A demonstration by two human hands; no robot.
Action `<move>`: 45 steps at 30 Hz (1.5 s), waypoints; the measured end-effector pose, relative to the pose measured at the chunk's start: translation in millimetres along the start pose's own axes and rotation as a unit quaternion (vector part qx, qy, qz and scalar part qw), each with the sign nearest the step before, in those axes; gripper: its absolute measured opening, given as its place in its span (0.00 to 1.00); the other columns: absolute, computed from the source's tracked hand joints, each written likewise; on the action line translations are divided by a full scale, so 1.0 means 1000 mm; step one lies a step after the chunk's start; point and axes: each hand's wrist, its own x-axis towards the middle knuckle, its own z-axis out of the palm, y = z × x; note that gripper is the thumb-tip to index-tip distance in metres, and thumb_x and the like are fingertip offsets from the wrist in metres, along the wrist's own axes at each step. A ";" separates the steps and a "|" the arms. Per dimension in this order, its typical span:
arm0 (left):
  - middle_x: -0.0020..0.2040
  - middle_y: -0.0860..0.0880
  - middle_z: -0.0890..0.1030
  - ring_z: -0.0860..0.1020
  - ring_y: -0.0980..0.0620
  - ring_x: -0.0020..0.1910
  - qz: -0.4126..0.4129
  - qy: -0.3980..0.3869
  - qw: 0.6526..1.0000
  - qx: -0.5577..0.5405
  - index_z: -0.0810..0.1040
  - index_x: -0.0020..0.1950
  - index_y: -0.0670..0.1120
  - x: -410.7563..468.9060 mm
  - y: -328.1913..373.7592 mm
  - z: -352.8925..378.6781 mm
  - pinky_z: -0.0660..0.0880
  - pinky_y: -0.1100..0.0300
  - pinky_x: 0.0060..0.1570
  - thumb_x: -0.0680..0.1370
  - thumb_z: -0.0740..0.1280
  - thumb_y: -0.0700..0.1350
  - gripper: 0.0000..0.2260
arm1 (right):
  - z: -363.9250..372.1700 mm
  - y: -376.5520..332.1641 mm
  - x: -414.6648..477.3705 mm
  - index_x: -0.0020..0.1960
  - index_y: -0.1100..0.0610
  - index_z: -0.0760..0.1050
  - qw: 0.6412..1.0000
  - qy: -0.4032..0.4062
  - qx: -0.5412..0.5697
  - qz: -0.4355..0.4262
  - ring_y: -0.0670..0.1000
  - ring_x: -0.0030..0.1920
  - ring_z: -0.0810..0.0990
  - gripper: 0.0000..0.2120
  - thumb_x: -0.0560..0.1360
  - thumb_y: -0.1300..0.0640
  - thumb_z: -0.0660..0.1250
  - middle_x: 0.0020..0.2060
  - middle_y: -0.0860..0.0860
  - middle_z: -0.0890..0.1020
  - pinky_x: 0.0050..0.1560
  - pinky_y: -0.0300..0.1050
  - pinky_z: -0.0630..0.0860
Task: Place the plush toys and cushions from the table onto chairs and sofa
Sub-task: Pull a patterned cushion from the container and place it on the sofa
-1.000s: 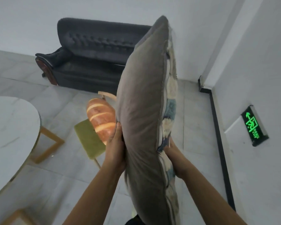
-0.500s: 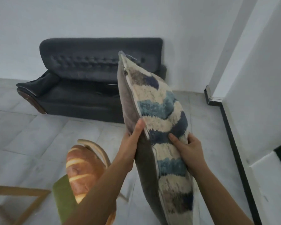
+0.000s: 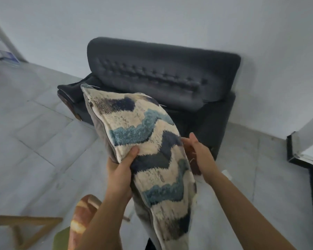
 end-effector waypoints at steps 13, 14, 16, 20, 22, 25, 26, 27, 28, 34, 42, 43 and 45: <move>0.62 0.38 0.83 0.82 0.37 0.59 -0.019 -0.117 0.992 -0.034 0.77 0.68 0.40 0.318 0.075 0.097 0.80 0.41 0.59 0.69 0.76 0.43 0.28 | -0.004 -0.089 0.309 0.61 0.56 0.80 0.996 -0.037 0.066 0.039 0.54 0.52 0.88 0.40 0.60 0.30 0.76 0.54 0.56 0.87 0.50 0.47 0.83; 0.61 0.40 0.83 0.83 0.39 0.58 -0.006 -0.123 0.992 -0.019 0.77 0.69 0.41 0.339 0.078 0.103 0.81 0.45 0.56 0.71 0.76 0.42 0.26 | -0.002 -0.096 0.323 0.58 0.58 0.81 0.997 -0.017 0.072 0.028 0.54 0.50 0.88 0.39 0.57 0.32 0.79 0.52 0.57 0.88 0.46 0.45 0.83; 0.60 0.44 0.84 0.84 0.42 0.58 0.013 -0.122 0.992 0.012 0.76 0.70 0.44 0.387 0.080 0.116 0.82 0.49 0.53 0.73 0.76 0.42 0.26 | 0.003 -0.108 0.354 0.56 0.59 0.82 0.995 0.038 0.096 0.000 0.56 0.51 0.88 0.38 0.55 0.36 0.83 0.49 0.56 0.88 0.47 0.47 0.84; 0.62 0.49 0.83 0.83 0.48 0.59 0.037 -0.079 0.991 0.105 0.71 0.73 0.49 0.487 0.060 0.132 0.82 0.54 0.53 0.73 0.76 0.46 0.30 | 0.020 -0.118 0.434 0.52 0.55 0.84 0.985 0.127 0.114 -0.037 0.52 0.49 0.88 0.14 0.68 0.55 0.80 0.46 0.51 0.89 0.46 0.45 0.83; 0.70 0.50 0.77 0.80 0.50 0.63 0.047 -0.049 0.984 0.167 0.61 0.80 0.52 0.539 0.052 0.137 0.79 0.53 0.57 0.75 0.75 0.42 0.37 | 0.027 -0.120 0.480 0.49 0.50 0.84 0.983 0.148 0.089 -0.058 0.45 0.46 0.88 0.10 0.70 0.58 0.80 0.43 0.46 0.89 0.44 0.40 0.82; 0.72 0.54 0.68 0.74 0.50 0.69 0.093 -0.045 0.947 0.303 0.48 0.83 0.52 0.609 0.055 0.155 0.76 0.54 0.58 0.75 0.75 0.41 0.45 | 0.047 -0.126 0.549 0.49 0.48 0.83 0.988 0.136 0.032 -0.069 0.40 0.43 0.86 0.13 0.68 0.58 0.81 0.42 0.44 0.88 0.41 0.33 0.81; 0.74 0.54 0.66 0.73 0.51 0.70 0.131 -0.064 0.921 0.361 0.49 0.82 0.53 0.629 0.060 0.162 0.75 0.53 0.61 0.75 0.76 0.43 0.46 | 0.057 -0.129 0.569 0.49 0.47 0.82 0.989 0.133 0.004 -0.072 0.39 0.43 0.85 0.14 0.68 0.58 0.82 0.43 0.44 0.87 0.42 0.32 0.80; 0.76 0.52 0.64 0.71 0.51 0.71 0.185 -0.092 0.886 0.415 0.49 0.82 0.54 0.650 0.065 0.168 0.74 0.51 0.64 0.74 0.77 0.45 0.45 | 0.067 -0.133 0.588 0.48 0.45 0.81 0.987 0.134 -0.038 -0.079 0.38 0.43 0.84 0.15 0.67 0.56 0.82 0.44 0.44 0.86 0.43 0.32 0.79; 0.79 0.49 0.61 0.68 0.50 0.73 0.247 -0.123 0.837 0.472 0.50 0.81 0.55 0.672 0.072 0.177 0.73 0.48 0.67 0.74 0.77 0.47 0.45 | 0.076 -0.138 0.605 0.46 0.41 0.78 0.983 0.135 -0.091 -0.082 0.39 0.43 0.82 0.17 0.66 0.53 0.83 0.44 0.45 0.85 0.44 0.34 0.78; 0.81 0.38 0.56 0.52 0.35 0.81 0.467 -0.309 0.454 0.693 0.56 0.82 0.50 0.805 0.092 0.228 0.52 0.32 0.75 0.69 0.74 0.59 0.46 | 0.096 -0.149 0.687 0.51 0.48 0.86 0.926 0.125 -0.309 -0.179 0.48 0.38 0.78 0.20 0.63 0.42 0.81 0.38 0.46 0.79 0.37 0.45 0.75; 0.48 0.53 0.75 0.74 0.45 0.52 0.308 -0.461 0.464 0.691 0.77 0.57 0.52 0.934 0.018 0.248 0.62 0.46 0.56 0.67 0.77 0.47 0.21 | 0.117 -0.106 0.761 0.62 0.42 0.76 0.875 0.157 -0.459 0.007 0.49 0.60 0.72 0.30 0.65 0.31 0.75 0.55 0.45 0.72 0.71 0.52 0.63; 0.47 0.53 0.74 0.74 0.45 0.51 0.292 -0.468 0.479 0.683 0.75 0.54 0.52 0.948 0.004 0.249 0.63 0.46 0.55 0.67 0.76 0.44 0.18 | 0.115 -0.095 0.771 0.62 0.42 0.73 0.863 0.162 -0.476 0.048 0.50 0.63 0.72 0.32 0.64 0.28 0.72 0.57 0.45 0.73 0.76 0.57 0.57; 0.46 0.55 0.71 0.73 0.45 0.50 0.261 -0.476 0.499 0.675 0.71 0.50 0.54 0.973 -0.021 0.253 0.63 0.46 0.54 0.67 0.74 0.40 0.18 | 0.110 -0.071 0.792 0.63 0.44 0.70 0.841 0.169 -0.498 0.126 0.51 0.65 0.73 0.35 0.64 0.25 0.69 0.59 0.46 0.75 0.78 0.62 0.49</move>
